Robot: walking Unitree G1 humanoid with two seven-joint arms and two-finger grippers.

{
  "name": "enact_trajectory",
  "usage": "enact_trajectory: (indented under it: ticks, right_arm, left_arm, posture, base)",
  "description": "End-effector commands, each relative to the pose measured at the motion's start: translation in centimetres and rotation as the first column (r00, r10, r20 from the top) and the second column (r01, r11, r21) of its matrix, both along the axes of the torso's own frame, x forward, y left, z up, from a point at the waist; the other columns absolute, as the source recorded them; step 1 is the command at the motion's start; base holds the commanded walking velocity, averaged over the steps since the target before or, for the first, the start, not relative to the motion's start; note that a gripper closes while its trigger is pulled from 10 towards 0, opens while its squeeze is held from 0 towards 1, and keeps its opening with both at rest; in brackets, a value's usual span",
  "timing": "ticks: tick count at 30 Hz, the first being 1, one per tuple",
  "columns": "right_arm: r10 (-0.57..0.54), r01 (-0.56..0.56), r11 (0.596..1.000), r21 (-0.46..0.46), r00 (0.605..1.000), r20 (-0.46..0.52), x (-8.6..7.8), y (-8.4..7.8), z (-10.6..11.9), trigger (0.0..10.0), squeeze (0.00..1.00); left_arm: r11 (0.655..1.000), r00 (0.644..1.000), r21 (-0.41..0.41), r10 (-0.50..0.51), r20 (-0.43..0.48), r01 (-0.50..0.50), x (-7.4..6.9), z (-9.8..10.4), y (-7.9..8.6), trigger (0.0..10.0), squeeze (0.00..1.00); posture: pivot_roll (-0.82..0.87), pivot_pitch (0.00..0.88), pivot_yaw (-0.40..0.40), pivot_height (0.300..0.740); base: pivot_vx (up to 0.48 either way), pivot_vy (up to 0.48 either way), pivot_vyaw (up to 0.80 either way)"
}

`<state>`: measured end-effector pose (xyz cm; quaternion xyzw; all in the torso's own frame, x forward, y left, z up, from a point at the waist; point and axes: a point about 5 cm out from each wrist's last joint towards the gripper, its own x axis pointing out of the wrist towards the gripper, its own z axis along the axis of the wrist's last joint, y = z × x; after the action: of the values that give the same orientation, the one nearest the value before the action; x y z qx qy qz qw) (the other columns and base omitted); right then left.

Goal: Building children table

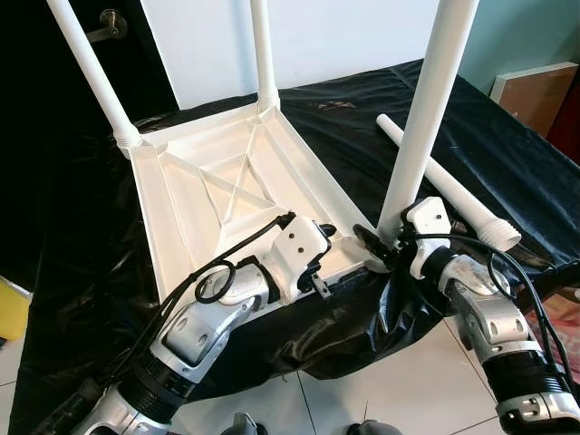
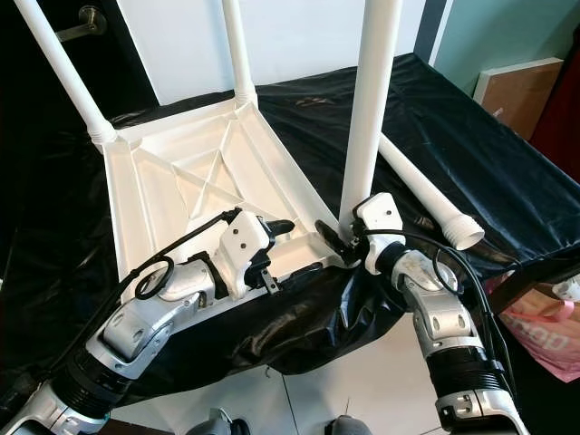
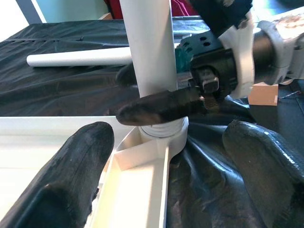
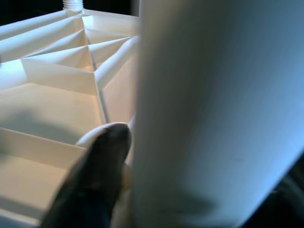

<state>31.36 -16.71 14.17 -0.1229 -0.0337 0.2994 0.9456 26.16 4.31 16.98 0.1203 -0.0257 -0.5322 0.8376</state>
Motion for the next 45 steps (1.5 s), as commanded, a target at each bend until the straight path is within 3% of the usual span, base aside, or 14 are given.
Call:
enact_trajectory:
  ticks: [1,10,11,13,14,16,24,28,31,32,33,42,44,45]
  right_arm:
    - [0.038,-0.038,0.999,-0.012,0.999,-0.022,-0.1,0.5,-0.6,0.0,0.0]
    - [0.021,-0.021,1.0,0.013,0.999,-0.031,0.0,0.4,-0.9,0.0,0.0]
    - [0.003,-0.002,1.0,0.018,0.999,-0.037,0.0,0.3,-1.1,3.7,0.0]
    - [0.003,-0.002,1.0,0.018,0.999,-0.037,0.0,0.3,-1.1,3.7,0.0]
    - [-0.025,0.026,0.999,0.026,0.999,-0.042,0.1,0.2,-1.2,10.0,0.0]
    - [-0.105,0.107,0.994,0.038,0.993,-0.05,0.2,0.0,-1.4,10.0,0.0]
    - [-0.235,0.241,0.966,0.096,0.97,-0.065,-0.2,0.7,-1.8,10.0,0.0]
    - [-0.351,0.363,0.921,0.146,0.931,-0.101,-0.4,1.2,-2.0,10.0,0.0]
    - [-0.378,0.391,0.907,0.157,0.92,-0.106,-0.5,1.4,-2.1,10.0,0.0]
    - [-0.451,0.466,0.869,0.167,0.884,-0.121,-0.8,1.7,-2.3,10.0,0.0]
    - [-0.451,0.466,0.869,0.167,0.884,-0.121,-0.8,1.7,-2.3,10.0,0.0]
    - [-0.641,0.662,0.729,0.176,0.749,-0.166,-1.5,2.2,-2.8,10.0,0.0]
    - [-0.641,0.662,0.729,0.176,0.749,-0.166,-1.5,2.2,-2.8,10.0,0.0]
    - [-0.667,0.691,0.699,0.182,0.723,-0.182,-1.6,2.3,-2.9,10.0,0.0]
  left_arm:
    - [0.993,0.993,0.033,-0.115,-0.015,0.116,-0.4,-0.2,-0.2,10.0,0.0]
    - [0.993,0.994,0.037,-0.108,-0.015,0.108,-0.5,-0.2,-0.1,10.0,0.0]
    - [0.993,0.994,0.035,-0.108,-0.017,0.109,-0.5,-0.2,-0.1,10.0,0.0]
    - [0.993,0.994,0.035,-0.108,-0.017,0.109,-0.5,-0.2,-0.1,10.0,0.0]
    - [0.993,0.994,0.035,-0.108,-0.018,0.109,-0.5,-0.2,0.0,10.0,0.0]
    - [0.993,0.994,0.033,-0.108,-0.019,0.109,-0.5,-0.2,-0.1,10.0,0.0]
    - [0.993,0.993,0.031,-0.112,-0.02,0.113,-0.6,-0.3,-0.1,10.0,0.0]
    - [0.993,0.993,0.03,-0.115,-0.022,0.115,-0.7,-0.3,-0.2,10.0,0.0]
    - [0.993,0.993,0.03,-0.116,-0.023,0.117,-0.7,-0.3,-0.2,10.0,0.0]
    - [0.993,0.993,0.029,-0.117,-0.024,0.118,-0.7,-0.3,-0.2,10.0,0.0]
    - [0.993,0.993,0.029,-0.117,-0.024,0.118,-0.7,-0.3,-0.2,10.0,0.0]
    - [0.993,0.993,0.028,-0.118,-0.025,0.118,-0.8,-0.3,-0.2,10.0,0.0]
    - [0.993,0.993,0.028,-0.118,-0.025,0.118,-0.8,-0.3,-0.2,10.0,0.0]
    - [0.993,0.993,0.028,-0.118,-0.025,0.119,-0.8,-0.3,-0.3,10.0,0.0]
  posture:
    - [-0.07,0.064,0.057,0.74]
    - [-0.07,0.071,0.059,0.74]
    - [-0.07,0.076,0.061,0.74]
    - [-0.07,0.076,0.061,0.74]
    - [-0.07,0.079,0.062,0.74]
    - [-0.07,0.08,0.062,0.74]
    - [-0.08,0.083,0.064,0.74]
    - [-0.08,0.084,0.066,0.74]
    - [-0.08,0.084,0.066,0.74]
    - [-0.08,0.088,0.065,0.74]
    - [-0.08,0.088,0.065,0.74]
    - [-0.07,0.086,0.058,0.74]
    - [-0.07,0.086,0.058,0.74]
    - [-0.07,0.083,0.054,0.74]
  base:
    - [0.0,0.0,0.0]
    - [0.0,0.0,0.0]
    - [0.0,0.0,0.0]
    - [0.0,0.0,0.0]
    - [0.0,0.0,0.0]
    - [0.0,0.0,0.0]
    - [0.0,0.0,0.0]
    - [0.0,0.0,0.0]
    - [0.0,0.0,0.0]
    - [0.0,0.0,0.0]
    - [0.0,0.0,0.0]
    - [0.0,0.0,0.0]
    - [0.0,0.0,0.0]
    - [0.0,0.0,0.0]
